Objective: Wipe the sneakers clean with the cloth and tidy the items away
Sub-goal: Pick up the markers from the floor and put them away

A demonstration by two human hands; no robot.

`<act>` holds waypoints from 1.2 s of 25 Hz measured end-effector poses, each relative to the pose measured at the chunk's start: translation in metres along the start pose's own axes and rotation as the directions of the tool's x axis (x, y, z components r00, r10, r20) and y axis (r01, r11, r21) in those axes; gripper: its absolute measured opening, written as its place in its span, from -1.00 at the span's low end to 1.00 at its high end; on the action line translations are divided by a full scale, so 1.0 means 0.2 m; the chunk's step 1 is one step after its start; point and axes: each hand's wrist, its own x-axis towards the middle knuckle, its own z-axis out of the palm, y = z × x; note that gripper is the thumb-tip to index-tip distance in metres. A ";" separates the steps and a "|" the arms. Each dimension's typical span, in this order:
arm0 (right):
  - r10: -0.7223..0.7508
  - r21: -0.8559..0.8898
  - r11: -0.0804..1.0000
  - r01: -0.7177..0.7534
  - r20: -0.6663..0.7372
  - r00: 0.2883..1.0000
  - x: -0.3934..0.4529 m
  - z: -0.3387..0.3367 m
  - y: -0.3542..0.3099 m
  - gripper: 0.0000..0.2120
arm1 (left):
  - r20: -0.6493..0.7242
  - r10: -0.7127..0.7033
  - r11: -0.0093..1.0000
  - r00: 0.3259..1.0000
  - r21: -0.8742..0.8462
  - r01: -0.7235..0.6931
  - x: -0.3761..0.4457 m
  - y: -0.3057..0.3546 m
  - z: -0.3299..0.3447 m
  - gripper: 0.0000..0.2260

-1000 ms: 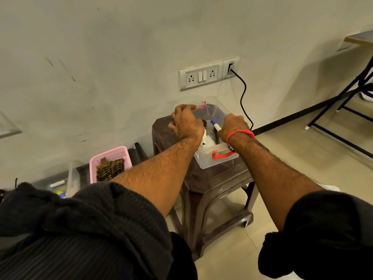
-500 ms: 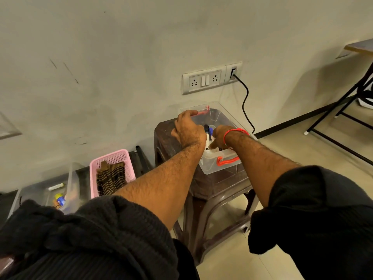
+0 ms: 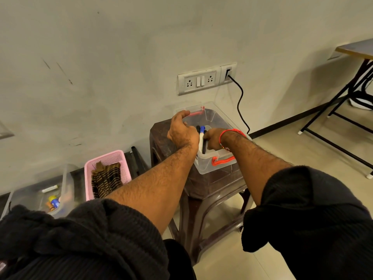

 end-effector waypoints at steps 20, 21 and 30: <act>-0.436 0.034 0.540 0.841 -0.843 0.315 -0.57 0.53 -0.76 -0.73 | 0.188 0.155 0.927 0.970 0.313 -0.209 -0.17 -0.76 -1.65 -0.77; -0.458 0.116 0.515 0.849 -0.800 0.387 -0.58 0.65 -0.90 -0.73 | 0.141 0.090 0.908 0.986 0.395 -0.139 -0.24 -0.91 -1.82 -0.79; -0.516 0.130 0.851 0.509 0.391 0.762 -0.45 2.21 -1.37 -0.73 | -0.435 -0.692 0.407 0.577 0.424 0.809 -0.90 -1.83 -2.91 -0.77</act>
